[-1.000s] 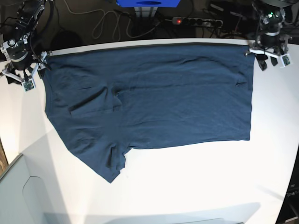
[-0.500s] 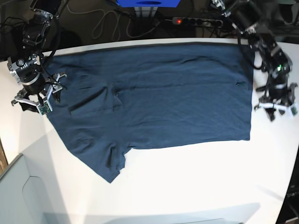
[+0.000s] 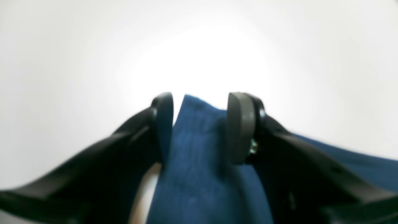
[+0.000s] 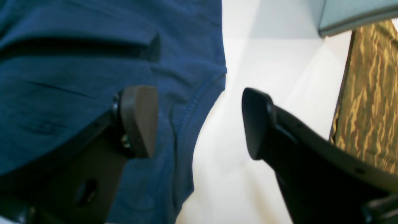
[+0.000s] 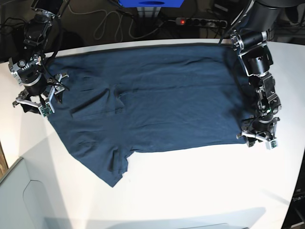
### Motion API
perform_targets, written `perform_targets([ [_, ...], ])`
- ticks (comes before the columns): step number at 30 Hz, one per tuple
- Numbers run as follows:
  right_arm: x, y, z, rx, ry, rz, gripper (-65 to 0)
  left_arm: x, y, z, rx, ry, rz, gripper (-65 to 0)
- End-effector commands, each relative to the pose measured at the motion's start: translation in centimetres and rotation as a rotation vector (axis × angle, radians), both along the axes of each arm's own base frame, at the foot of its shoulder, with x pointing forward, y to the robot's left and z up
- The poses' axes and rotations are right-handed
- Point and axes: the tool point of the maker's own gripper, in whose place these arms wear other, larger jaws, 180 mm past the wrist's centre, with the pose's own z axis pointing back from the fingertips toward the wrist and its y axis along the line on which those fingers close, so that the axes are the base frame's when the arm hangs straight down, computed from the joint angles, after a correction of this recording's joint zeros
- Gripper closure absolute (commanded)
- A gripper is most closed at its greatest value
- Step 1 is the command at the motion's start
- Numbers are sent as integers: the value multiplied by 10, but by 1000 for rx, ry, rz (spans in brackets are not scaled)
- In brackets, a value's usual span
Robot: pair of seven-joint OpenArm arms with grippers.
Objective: Fold the T-shirt properly
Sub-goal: 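Move both grippers along the shirt sides and grasp its middle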
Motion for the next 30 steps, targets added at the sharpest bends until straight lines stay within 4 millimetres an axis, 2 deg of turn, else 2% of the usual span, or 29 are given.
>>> perform_targets([
  [1, 6, 1, 12, -4, -40, 24, -401, 18, 10, 27, 25, -80, 7, -274],
  [7, 7, 2, 12, -4, -39, 26, -401, 12, 20, 12, 24, -76, 32, -273],
  [15, 10, 3, 14, -3, -48, 30, -401, 5, 19, -5, 2, -36, 40, -270],
  [19, 21, 3, 19, 5, -70, 28, -401, 5, 14, -8, 1, -30, 30, -267],
  [21, 30, 2, 19, 18, -77, 21, -401, 8, 5, -10, 16, -16, -7, -239],
  [23, 40, 0, 16, 37, -78, 13, -401, 10, -3, -13, 25, -5, -36, -179],
  [29, 70, -2, 15, 89, -89, -6, -401, 11, -5, -13, 25, -6, -41, -8],
  [30, 75, -3, 15, 99, -91, -9, -401, 11, -5, -13, 25, -6, -41, 0],
])
